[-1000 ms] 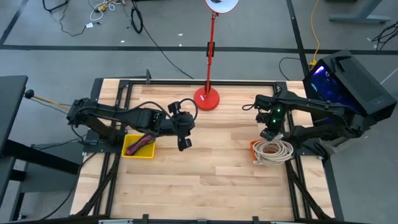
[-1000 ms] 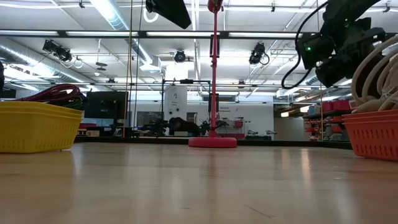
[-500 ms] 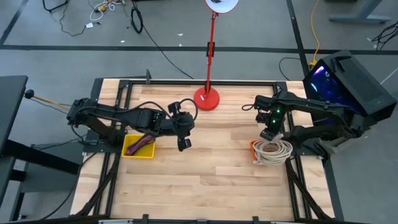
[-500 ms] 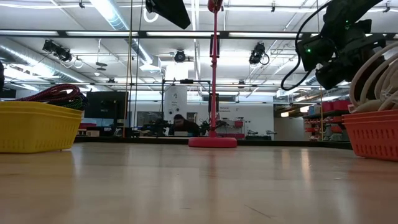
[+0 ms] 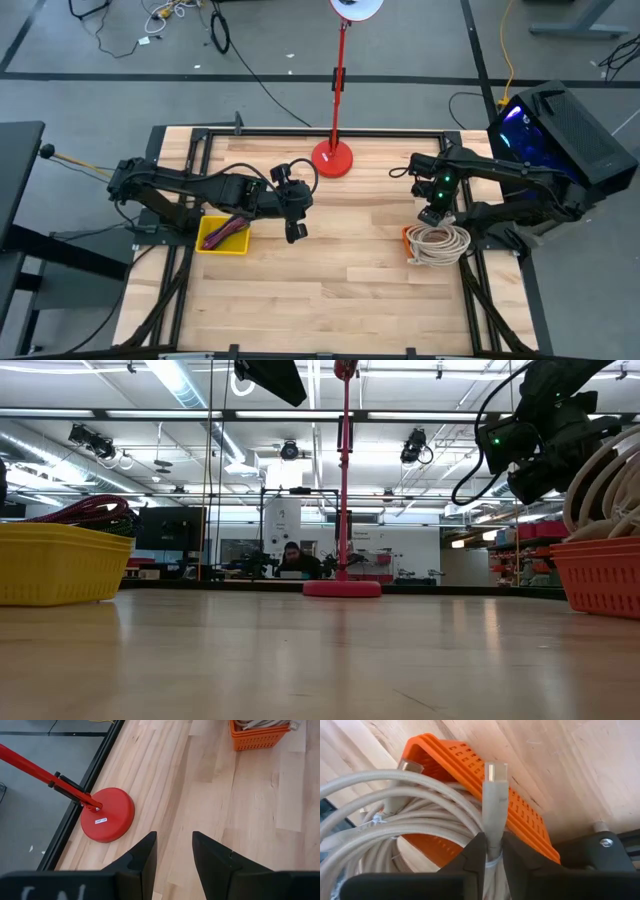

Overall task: Pick & Place USB Port
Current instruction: Put the brown HDMI cable into the orange bin, then return to Home Position

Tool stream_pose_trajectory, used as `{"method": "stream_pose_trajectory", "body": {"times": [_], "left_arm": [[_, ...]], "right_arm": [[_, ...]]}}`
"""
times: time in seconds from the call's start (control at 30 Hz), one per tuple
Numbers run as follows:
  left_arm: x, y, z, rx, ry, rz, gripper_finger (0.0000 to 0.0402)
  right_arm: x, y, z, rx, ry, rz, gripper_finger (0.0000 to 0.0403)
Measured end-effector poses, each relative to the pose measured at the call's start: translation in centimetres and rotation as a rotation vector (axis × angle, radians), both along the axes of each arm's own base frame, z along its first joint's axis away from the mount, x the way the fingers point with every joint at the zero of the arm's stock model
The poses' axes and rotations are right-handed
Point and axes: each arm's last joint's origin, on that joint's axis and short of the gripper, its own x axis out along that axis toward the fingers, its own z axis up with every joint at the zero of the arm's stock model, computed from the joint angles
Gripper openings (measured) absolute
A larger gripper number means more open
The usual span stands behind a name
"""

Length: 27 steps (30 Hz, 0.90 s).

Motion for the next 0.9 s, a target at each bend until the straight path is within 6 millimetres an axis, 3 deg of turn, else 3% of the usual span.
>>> {"method": "stream_pose_trajectory", "body": {"times": [0.9], "left_arm": [[0.00,0.00,0.00,0.000,0.000,0.000,0.0131]], "right_arm": [[0.23,-0.23,-0.09,-0.040,-0.015,-0.001,0.0140]]}}
